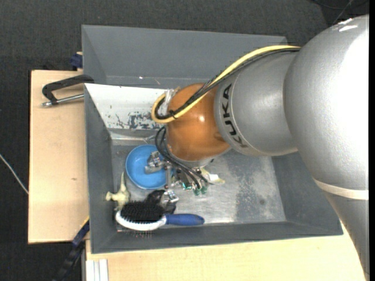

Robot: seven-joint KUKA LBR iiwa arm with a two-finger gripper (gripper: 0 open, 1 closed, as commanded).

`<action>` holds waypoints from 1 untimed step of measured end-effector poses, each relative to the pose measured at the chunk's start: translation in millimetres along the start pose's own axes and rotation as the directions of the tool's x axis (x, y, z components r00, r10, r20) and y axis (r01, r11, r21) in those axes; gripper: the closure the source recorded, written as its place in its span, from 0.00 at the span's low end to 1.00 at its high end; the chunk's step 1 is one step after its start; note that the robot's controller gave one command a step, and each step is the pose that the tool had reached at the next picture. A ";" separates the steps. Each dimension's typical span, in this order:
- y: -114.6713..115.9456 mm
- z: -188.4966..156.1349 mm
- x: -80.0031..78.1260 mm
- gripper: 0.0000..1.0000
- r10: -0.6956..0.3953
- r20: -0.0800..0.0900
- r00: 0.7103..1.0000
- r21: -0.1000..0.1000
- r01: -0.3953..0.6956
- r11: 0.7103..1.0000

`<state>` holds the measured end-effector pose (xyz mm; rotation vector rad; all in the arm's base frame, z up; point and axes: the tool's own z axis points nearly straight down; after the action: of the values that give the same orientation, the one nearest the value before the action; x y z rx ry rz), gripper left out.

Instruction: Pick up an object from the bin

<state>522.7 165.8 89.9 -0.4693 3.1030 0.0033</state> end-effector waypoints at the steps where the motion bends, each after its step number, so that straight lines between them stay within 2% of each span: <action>1: 0.7 -0.8 0.1 1.00 0.000 -0.001 1.000 -0.001 0.000 1.000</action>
Offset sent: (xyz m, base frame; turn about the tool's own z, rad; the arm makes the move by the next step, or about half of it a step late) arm 0.0000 0.0000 0.0000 0.0000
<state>522.4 166.5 90.7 -0.4701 3.1044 0.0049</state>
